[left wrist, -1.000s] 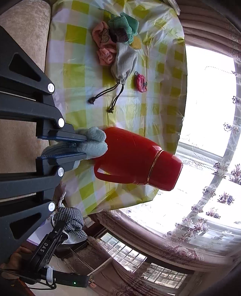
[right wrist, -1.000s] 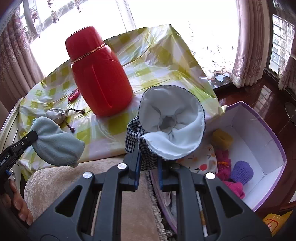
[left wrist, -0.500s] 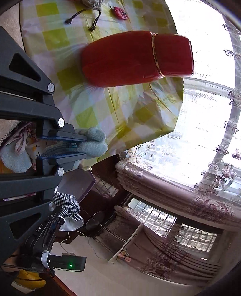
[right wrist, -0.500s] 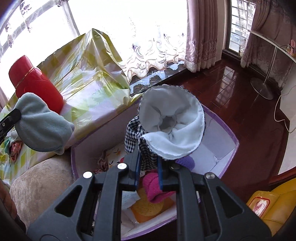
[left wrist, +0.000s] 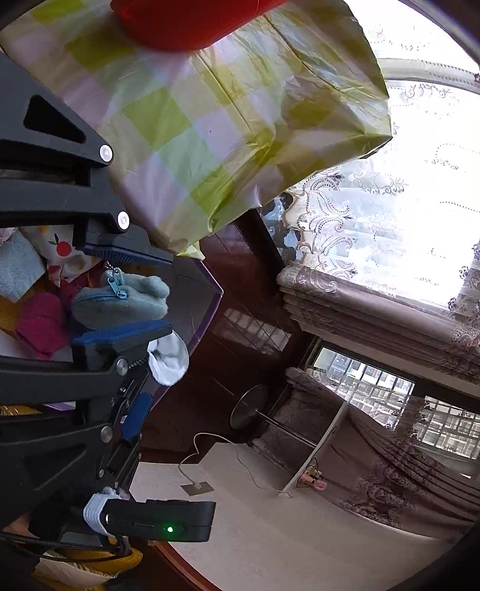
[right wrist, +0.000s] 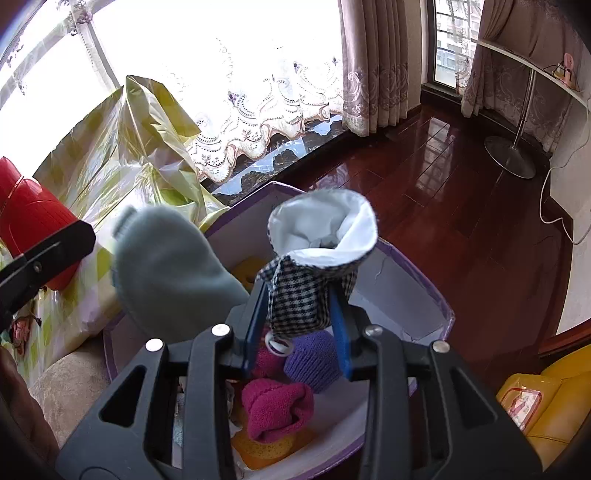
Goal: Organize soft objects
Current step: 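Open right tool to drop the gingham bag in the box while left drops the blue pad, then move both open tools back toward the chair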
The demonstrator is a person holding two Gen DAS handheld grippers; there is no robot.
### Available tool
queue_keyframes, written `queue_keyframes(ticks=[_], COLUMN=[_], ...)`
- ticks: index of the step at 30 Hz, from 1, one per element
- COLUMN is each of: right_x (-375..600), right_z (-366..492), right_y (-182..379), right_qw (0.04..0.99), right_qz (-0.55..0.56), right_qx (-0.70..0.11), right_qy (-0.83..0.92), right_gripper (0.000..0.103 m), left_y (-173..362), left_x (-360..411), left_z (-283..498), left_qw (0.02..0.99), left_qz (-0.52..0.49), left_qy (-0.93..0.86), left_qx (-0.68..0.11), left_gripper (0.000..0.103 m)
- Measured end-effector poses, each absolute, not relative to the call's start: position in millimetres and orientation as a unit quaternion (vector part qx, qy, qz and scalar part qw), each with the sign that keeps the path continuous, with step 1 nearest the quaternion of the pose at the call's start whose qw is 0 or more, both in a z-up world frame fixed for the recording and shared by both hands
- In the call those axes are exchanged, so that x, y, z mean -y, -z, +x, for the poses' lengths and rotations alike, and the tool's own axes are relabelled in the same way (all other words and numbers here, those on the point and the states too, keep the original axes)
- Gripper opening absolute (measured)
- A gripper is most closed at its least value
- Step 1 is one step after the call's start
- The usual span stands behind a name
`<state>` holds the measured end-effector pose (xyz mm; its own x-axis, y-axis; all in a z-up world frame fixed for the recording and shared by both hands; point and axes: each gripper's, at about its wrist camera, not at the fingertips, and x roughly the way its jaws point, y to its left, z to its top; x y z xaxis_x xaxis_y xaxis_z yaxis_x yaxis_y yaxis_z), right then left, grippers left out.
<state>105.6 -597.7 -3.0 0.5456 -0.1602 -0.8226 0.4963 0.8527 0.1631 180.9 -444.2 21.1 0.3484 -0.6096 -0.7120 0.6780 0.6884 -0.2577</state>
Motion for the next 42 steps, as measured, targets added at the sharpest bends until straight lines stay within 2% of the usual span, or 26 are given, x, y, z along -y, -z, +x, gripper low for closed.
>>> queue_keyframes(ticks=[2, 6, 8, 10, 13, 17, 27, 42], right_x=[600, 602, 600, 595, 582, 555, 466, 298], right_z=[106, 107, 109, 112, 117, 125, 138, 165], right_y=[6, 15, 17, 17, 13, 4, -7, -45], right_qw=[0.856, 0.851, 0.850, 0.853, 0.863, 0.881, 0.896, 0.907], right_qz=[0.191, 0.199, 0.198, 0.195, 0.180, 0.150, 0.098, 0.001], right_qx=[-0.439, -0.447, -0.449, -0.447, -0.438, -0.425, -0.430, -0.394], right_qy=[0.194, 0.193, 0.190, 0.184, 0.173, 0.147, 0.048, -0.146], right_gripper=[0.042, 0.047, 0.049, 0.055, 0.059, 0.060, 0.060, 0.061], left_y=[-15, -12, -12, -15, -25, -42, -61, -61], left_x=[438, 424, 417, 409, 393, 363, 264, 38], left_z=[185, 193, 196, 197, 190, 175, 167, 179], left_qw=[0.820, 0.828, 0.834, 0.838, 0.859, 0.896, 0.934, 0.962], left_qz=[0.033, 0.026, 0.021, 0.014, 0.017, 0.025, 0.027, -0.086], left_qy=[0.383, 0.361, 0.351, 0.343, 0.324, 0.284, 0.225, -0.012], left_qx=[-0.424, -0.428, -0.426, -0.423, -0.397, -0.341, -0.277, -0.258], left_gripper=[0.050, 0.052, 0.058, 0.059, 0.063, 0.074, 0.074, 0.074])
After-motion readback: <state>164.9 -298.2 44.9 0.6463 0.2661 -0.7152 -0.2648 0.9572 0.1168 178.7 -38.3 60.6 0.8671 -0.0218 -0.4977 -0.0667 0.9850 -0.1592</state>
